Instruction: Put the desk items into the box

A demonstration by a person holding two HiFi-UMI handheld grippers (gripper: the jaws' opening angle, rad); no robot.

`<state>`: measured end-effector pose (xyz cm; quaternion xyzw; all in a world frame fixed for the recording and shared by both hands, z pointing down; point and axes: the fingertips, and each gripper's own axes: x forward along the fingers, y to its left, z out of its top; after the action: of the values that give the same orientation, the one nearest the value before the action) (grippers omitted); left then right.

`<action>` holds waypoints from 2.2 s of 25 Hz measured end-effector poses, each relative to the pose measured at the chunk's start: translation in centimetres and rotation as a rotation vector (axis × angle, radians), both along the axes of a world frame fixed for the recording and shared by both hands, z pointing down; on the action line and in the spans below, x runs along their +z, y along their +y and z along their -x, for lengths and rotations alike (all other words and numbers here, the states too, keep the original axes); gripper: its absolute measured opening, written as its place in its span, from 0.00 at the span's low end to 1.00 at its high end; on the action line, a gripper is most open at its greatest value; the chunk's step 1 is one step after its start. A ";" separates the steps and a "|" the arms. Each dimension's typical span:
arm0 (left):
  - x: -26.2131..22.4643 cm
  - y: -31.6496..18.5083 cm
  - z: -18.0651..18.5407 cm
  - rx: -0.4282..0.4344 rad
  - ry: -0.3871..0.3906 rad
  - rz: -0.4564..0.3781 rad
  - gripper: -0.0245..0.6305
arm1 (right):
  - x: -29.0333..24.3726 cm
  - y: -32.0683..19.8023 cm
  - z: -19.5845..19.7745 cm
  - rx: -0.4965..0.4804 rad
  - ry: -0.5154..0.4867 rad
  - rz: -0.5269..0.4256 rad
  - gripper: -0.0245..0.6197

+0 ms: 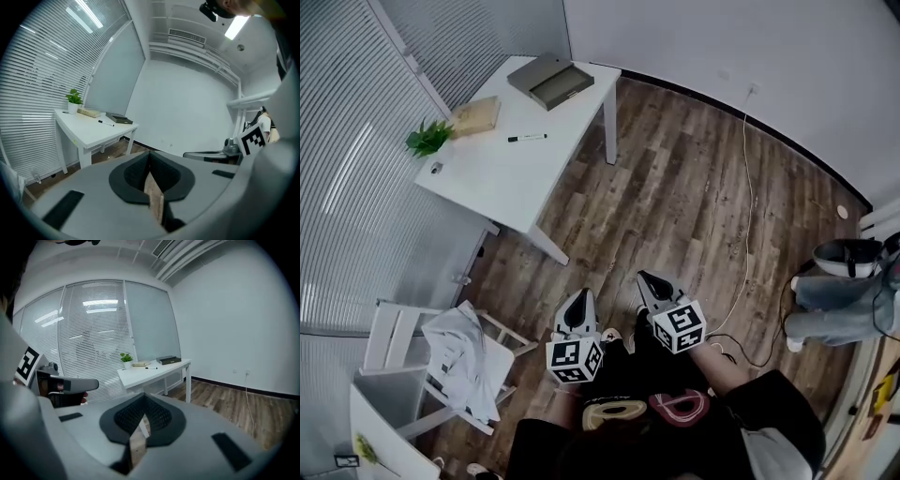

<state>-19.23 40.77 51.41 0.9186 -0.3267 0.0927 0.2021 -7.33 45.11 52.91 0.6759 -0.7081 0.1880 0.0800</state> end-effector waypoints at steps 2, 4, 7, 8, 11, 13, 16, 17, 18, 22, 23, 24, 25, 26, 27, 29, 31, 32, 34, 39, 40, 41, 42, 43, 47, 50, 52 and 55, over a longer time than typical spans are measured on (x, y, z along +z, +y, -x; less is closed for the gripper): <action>0.3 -0.4 0.2 -0.011 -0.004 0.000 0.06 | 0.4 -0.1 0.1 -0.008 0.011 0.012 0.05; 0.4 -0.9 -0.1 -0.028 -0.004 -0.011 0.06 | 0.6 -0.6 -0.4 -0.018 0.021 0.012 0.05; 0.4 -2.1 -0.8 -0.049 -0.004 -0.021 0.06 | 0.8 -2.5 -1.6 -0.036 0.027 0.003 0.05; 0.5 -2.6 -1.1 -0.059 -0.007 -0.022 0.06 | 0.7 -3.4 -2.1 -0.046 0.030 -0.001 0.05; 0.3 -4.7 -2.0 -0.102 -0.009 -0.026 0.06 | 0.4 -6.3 -3.5 -0.086 0.044 -0.018 0.05; 0.2 -6.3 -2.9 -0.137 -0.008 -0.032 0.06 | 0.3 -8.4 -4.5 -0.120 0.048 -0.024 0.05; -0.3 -8.8 -4.7 -0.178 -0.007 -0.038 0.06 | 0.3 -11.1 -5.9 -0.170 0.045 -0.021 0.05; -0.5 -9.5 -5.5 -0.185 -0.006 -0.039 0.06 | 0.3 -11.9 -6.5 -0.184 0.041 -0.019 0.05; -0.7 -10.1 -6.3 -0.189 -0.006 -0.039 0.06 | 0.3 -12.6 -7.0 -0.197 0.037 -0.016 0.05; -0.4 -11.8 -9.5 -0.173 -0.019 -0.023 0.06 | 0.7 -15.0 -8.8 -0.260 0.027 -0.004 0.05; -0.4 -12.3 -10.2 -0.166 -0.023 -0.020 0.06 | 0.7 -15.4 -9.2 -0.276 0.027 -0.002 0.05; -0.4 -12.8 -10.8 -0.169 -0.024 -0.020 0.06 | 0.7 -15.8 -9.7 -0.291 0.029 -0.002 0.05; -0.5 -13.5 -11.2 -0.182 -0.022 -0.020 0.06 | 0.7 -16.2 -10.3 -0.303 0.029 -0.001 0.05; -0.6 -14.2 -11.5 -0.200 -0.016 -0.019 0.06 | 0.8 -16.7 -10.9 -0.314 0.029 -0.001 0.05; -0.7 -14.9 -11.9 -0.220 -0.007 -0.017 0.06 | 0.9 -17.1 -11.5 -0.322 0.028 0.001 0.05; -0.7 -16.0 -12.9 -0.248 0.005 -0.011 0.06 | 1.2 -18.1 -12.8 -0.336 0.027 0.008 0.05; -0.7 -16.3 -14.2 -0.255 0.004 -0.011 0.06 | 1.4 -18.7 -14.0 -0.350 0.026 0.014 0.05; -0.6 -16.3 -14.8 -0.254 0.003 -0.014 0.06 | 1.4 -18.9 -14.4 -0.357 0.027 0.014 0.05; -0.6 -16.4 -16.0 -0.253 0.007 -0.022 0.06 | 1.3 -19.4 -15.2 -0.366 0.029 0.008 0.05; -0.2 -17.0 -17.6 -0.249 0.001 -0.024 0.06 | 1.7 -20.2 -16.1 -0.382 0.029 0.012 0.05; -0.2 -17.1 -17.7 -0.250 0.001 -0.021 0.06 | 1.7 -20.2 -16.2 -0.384 0.026 0.015 0.05; -0.2 -17.3 -17.8 -0.251 0.001 -0.019 0.06 | 1.7 -20.3 -16.3 -0.385 0.024 0.017 0.05; -0.2 -17.4 -17.9 -0.252 0.000 -0.017 0.06 | 1.8 -20.4 -16.4 -0.385 0.021 0.020 0.05; -0.1 -17.5 -18.1 -0.252 -0.002 -0.015 0.06 | 1.9 -20.5 -16.5 -0.383 0.017 0.023 0.05; 0.7 -18.0 -18.1 -0.249 -0.011 0.004 0.06 | 2.7 -21.0 -16.8 -0.371 0.002 0.044 0.05; 1.2 -19.0 -18.0 -0.249 -0.013 0.018 0.06 | 3.0 -21.8 -16.8 -0.366 0.014 0.053 0.05; 1.6 -20.2 -18.1 -0.242 -0.011 0.022 0.06 | 3.3 -22.8 -17.1 -0.349 0.013 0.058 0.05; 1.8 -22.7 -18.2 -0.226 -0.007 0.022 0.06 | 3.6 -25.0 -17.6 -0.317 -0.001 0.064 0.05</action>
<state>-1.03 18.05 53.25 0.8732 -0.4279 0.0764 0.2203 10.30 20.08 56.47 0.5528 -0.7996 0.1956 0.1298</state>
